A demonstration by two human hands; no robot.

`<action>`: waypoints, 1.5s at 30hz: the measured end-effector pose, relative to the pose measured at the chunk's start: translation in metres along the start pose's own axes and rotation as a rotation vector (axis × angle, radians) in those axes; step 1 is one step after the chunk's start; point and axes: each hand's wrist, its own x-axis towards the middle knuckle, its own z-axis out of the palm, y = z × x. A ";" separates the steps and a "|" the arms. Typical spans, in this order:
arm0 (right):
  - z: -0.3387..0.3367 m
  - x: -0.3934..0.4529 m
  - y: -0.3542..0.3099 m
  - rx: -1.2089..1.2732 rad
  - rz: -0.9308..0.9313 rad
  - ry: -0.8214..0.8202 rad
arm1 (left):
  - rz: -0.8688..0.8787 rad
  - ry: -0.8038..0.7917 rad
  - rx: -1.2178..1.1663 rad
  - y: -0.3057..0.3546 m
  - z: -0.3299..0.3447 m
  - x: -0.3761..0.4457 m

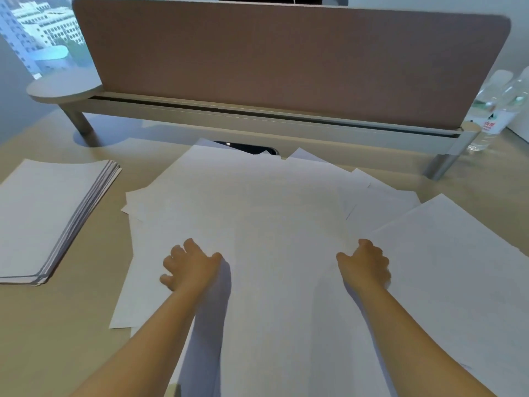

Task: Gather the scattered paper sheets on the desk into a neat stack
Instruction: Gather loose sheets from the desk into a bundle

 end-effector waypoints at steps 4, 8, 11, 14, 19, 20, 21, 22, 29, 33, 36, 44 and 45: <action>0.006 -0.009 -0.001 -0.042 -0.020 -0.013 | -0.144 -0.015 -0.052 -0.020 -0.001 0.001; 0.019 -0.011 -0.004 0.046 -0.127 -0.058 | -0.162 -0.036 -0.250 -0.018 -0.012 0.002; 0.027 -0.017 -0.010 0.196 -0.174 -0.133 | -0.068 -0.089 -0.432 -0.019 -0.014 0.004; 0.028 -0.020 -0.015 0.267 -0.199 -0.194 | 0.054 -0.197 -0.590 -0.016 -0.009 0.003; 0.022 -0.014 -0.014 0.089 -0.135 -0.104 | 0.112 -0.277 -0.510 -0.009 -0.008 -0.003; 0.023 -0.013 -0.012 0.117 -0.131 -0.130 | 0.103 -0.302 -0.519 -0.007 -0.008 -0.004; 0.025 -0.013 -0.012 0.152 -0.126 -0.152 | 0.099 -0.328 -0.533 -0.006 -0.008 -0.003; 0.027 -0.013 -0.011 0.174 -0.132 -0.165 | 0.104 -0.348 -0.539 -0.005 -0.007 -0.002; 0.026 -0.019 -0.006 0.379 -0.073 -0.195 | 0.025 -0.416 -0.622 -0.009 -0.012 0.006; 0.032 -0.020 -0.008 0.409 -0.108 -0.235 | 0.018 -0.334 -0.563 -0.016 -0.014 0.005; 0.036 -0.021 -0.013 0.366 -0.151 -0.285 | -0.023 -0.457 -0.675 -0.020 -0.018 0.000; 0.016 -0.032 -0.027 -0.082 -0.169 -0.033 | 0.162 -0.299 -0.595 -0.023 -0.013 -0.015; 0.012 -0.033 -0.029 -0.035 -0.178 -0.029 | 0.178 -0.290 -0.636 -0.024 -0.017 -0.016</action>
